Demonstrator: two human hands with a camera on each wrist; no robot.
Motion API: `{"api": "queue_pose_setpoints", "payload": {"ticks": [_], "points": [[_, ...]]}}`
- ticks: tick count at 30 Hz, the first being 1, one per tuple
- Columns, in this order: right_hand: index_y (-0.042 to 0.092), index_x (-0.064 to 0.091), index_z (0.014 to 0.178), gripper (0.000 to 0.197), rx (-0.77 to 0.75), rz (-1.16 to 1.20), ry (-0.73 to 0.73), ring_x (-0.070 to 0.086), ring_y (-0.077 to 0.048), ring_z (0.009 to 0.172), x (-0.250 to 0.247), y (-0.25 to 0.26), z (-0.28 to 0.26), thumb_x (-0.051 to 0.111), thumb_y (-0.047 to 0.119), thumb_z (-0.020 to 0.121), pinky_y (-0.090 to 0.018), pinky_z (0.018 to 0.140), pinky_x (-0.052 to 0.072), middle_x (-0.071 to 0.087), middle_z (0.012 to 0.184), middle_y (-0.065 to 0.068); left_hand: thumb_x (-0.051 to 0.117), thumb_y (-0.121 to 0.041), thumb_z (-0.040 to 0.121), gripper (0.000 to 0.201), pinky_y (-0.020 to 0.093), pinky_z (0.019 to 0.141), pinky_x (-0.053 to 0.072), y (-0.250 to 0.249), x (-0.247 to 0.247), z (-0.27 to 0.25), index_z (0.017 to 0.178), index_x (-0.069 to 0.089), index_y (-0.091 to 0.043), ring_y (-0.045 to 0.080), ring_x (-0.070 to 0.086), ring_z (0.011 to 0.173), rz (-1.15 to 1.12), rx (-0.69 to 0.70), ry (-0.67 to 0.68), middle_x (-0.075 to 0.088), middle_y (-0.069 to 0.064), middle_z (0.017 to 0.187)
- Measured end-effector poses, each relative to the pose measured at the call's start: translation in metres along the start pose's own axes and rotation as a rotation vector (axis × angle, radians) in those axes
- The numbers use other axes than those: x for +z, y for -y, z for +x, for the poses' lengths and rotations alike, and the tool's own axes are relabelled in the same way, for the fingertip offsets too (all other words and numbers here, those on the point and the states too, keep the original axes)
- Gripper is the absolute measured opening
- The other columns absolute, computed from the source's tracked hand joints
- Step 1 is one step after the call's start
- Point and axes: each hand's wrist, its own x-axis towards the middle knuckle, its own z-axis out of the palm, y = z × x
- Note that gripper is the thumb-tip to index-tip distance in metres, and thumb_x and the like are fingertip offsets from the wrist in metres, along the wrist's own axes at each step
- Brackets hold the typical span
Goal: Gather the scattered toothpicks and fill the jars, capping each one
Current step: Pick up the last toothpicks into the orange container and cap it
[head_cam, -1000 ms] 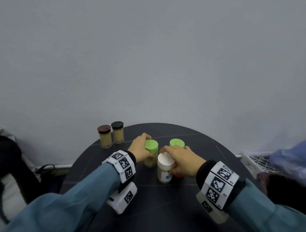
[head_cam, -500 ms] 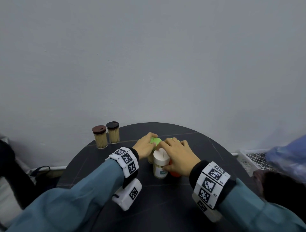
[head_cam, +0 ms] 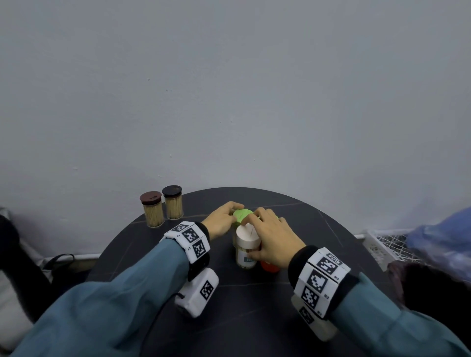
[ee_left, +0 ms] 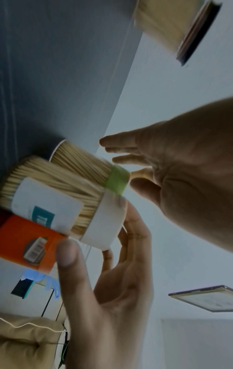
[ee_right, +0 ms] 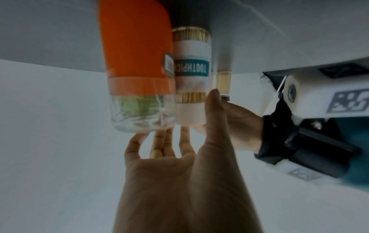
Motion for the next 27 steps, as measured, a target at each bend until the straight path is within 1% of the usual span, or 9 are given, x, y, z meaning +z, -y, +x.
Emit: {"api": "queue_pose_setpoints", "payload": {"ticks": [6, 10, 12, 13, 15, 17, 20, 22, 27], "points": [[0.021, 0.042, 0.127, 0.045, -0.082, 0.095, -0.038, 0.036, -0.016, 0.121, -0.016, 0.023, 0.017, 0.057, 0.036, 0.088, -0.034, 0.099, 0.034, 0.041, 0.128, 0.002, 0.044, -0.001, 0.094, 0.032, 0.026, 0.089, 0.04, 0.02, -0.043, -0.011, 0.125, 0.053, -0.008, 0.02, 0.05, 0.118, 0.058, 0.035, -0.161, 0.055, 0.011, 0.126], [0.017, 0.042, 0.127, 0.043, -0.119, 0.129, 0.035, 0.039, -0.017, 0.122, -0.02, 0.053, 0.056, 0.058, 0.028, 0.089, -0.038, 0.099, 0.039, 0.044, 0.129, -0.001, 0.049, 0.006, 0.088, 0.026, 0.015, 0.071, 0.044, 0.036, -0.089, -0.026, 0.104, 0.062, -0.01, 0.015, 0.057, 0.082, 0.064, 0.059, -0.321, 0.061, 0.004, 0.092], [0.015, 0.041, 0.128, 0.046, -0.113, 0.144, 0.103, 0.039, -0.02, 0.124, -0.02, 0.069, 0.082, 0.059, 0.026, 0.088, -0.041, 0.1, 0.039, 0.043, 0.132, -0.004, 0.051, 0.009, 0.085, 0.027, 0.006, 0.063, 0.043, 0.045, -0.113, -0.031, 0.097, 0.065, -0.01, 0.01, 0.055, 0.072, 0.076, 0.078, -0.439, 0.064, 0.004, 0.088], [0.013, 0.041, 0.129, 0.048, -0.112, 0.14, 0.127, 0.04, -0.022, 0.124, -0.02, 0.077, 0.096, 0.06, 0.026, 0.087, -0.042, 0.1, 0.039, 0.043, 0.133, -0.006, 0.053, 0.008, 0.084, 0.026, 0.008, 0.069, 0.045, 0.05, -0.123, -0.032, 0.095, 0.066, -0.011, 0.01, 0.057, 0.075, 0.087, 0.085, -0.499, 0.065, 0.005, 0.089], [0.009, 0.038, 0.131, 0.052, -0.087, 0.102, 0.15, 0.042, -0.027, 0.123, -0.016, 0.089, 0.125, 0.06, 0.023, 0.087, -0.042, 0.099, 0.04, 0.042, 0.133, -0.011, 0.06, 0.001, 0.085, 0.017, 0.023, 0.08, 0.049, 0.058, -0.14, -0.033, 0.093, 0.066, -0.013, 0.01, 0.059, 0.079, 0.084, 0.07, -0.589, 0.066, 0.002, 0.088], [0.007, 0.035, 0.133, 0.057, -0.047, 0.036, 0.162, 0.043, -0.032, 0.122, -0.009, 0.097, 0.154, 0.062, 0.018, 0.085, -0.043, 0.097, 0.041, 0.04, 0.133, -0.015, 0.067, -0.01, 0.084, 0.017, 0.027, 0.079, 0.043, 0.066, -0.153, -0.03, 0.101, 0.065, -0.012, 0.013, 0.057, 0.088, 0.138, 0.033, -0.631, 0.064, 0.003, 0.097], [0.012, 0.022, 0.142, 0.075, -0.004, -0.017, 0.227, 0.044, -0.037, 0.122, 0.004, 0.105, 0.193, 0.066, 0.009, 0.081, -0.045, 0.099, 0.041, 0.033, 0.137, -0.018, 0.068, -0.017, 0.083, 0.042, 0.033, 0.094, 0.04, 0.078, -0.163, -0.015, 0.123, 0.056, -0.016, 0.026, 0.049, 0.117, 0.321, -0.052, -0.507, 0.055, 0.013, 0.124], [0.017, 0.015, 0.146, 0.084, 0.008, -0.029, 0.264, 0.045, -0.04, 0.121, 0.011, 0.108, 0.209, 0.066, 0.007, 0.081, -0.047, 0.099, 0.041, 0.03, 0.139, -0.019, 0.068, -0.017, 0.083, 0.061, 0.036, 0.102, 0.036, 0.085, -0.165, -0.006, 0.138, 0.042, -0.02, 0.031, 0.044, 0.124, 0.374, -0.117, -0.392, 0.046, 0.019, 0.133], [0.014, 0.03, 0.137, 0.061, -0.013, -0.028, 0.281, 0.051, -0.04, 0.113, 0.023, 0.11, 0.223, 0.062, 0.014, 0.085, -0.046, 0.095, 0.043, 0.04, 0.13, -0.019, 0.072, -0.013, 0.079, 0.079, 0.031, 0.1, 0.036, 0.089, -0.16, 0.003, 0.145, 0.029, -0.016, 0.029, 0.045, 0.126, 0.344, -0.143, -0.308, 0.047, 0.015, 0.138]]}}
